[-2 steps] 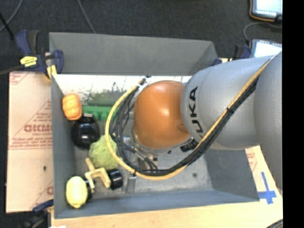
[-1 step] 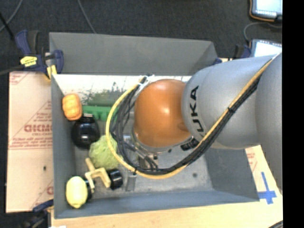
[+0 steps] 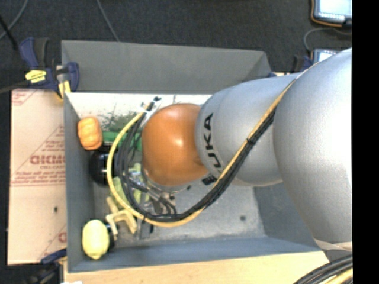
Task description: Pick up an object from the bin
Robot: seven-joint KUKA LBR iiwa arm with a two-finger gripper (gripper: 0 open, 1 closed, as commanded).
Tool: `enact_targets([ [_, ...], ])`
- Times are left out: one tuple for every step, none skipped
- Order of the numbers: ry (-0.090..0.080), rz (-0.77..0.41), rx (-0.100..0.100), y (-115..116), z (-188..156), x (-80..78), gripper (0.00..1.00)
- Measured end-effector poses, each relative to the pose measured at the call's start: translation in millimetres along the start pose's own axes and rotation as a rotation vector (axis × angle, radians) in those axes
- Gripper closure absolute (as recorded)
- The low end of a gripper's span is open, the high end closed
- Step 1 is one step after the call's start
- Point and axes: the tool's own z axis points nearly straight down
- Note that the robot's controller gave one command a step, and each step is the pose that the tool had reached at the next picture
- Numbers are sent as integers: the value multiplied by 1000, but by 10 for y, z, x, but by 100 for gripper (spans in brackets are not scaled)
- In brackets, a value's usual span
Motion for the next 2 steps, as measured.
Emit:
enact_targets([
  [-2, 67, -5, -130, 413, 54, 0],
  [-4, 63, -2, 140, 705, 23, 100],
])
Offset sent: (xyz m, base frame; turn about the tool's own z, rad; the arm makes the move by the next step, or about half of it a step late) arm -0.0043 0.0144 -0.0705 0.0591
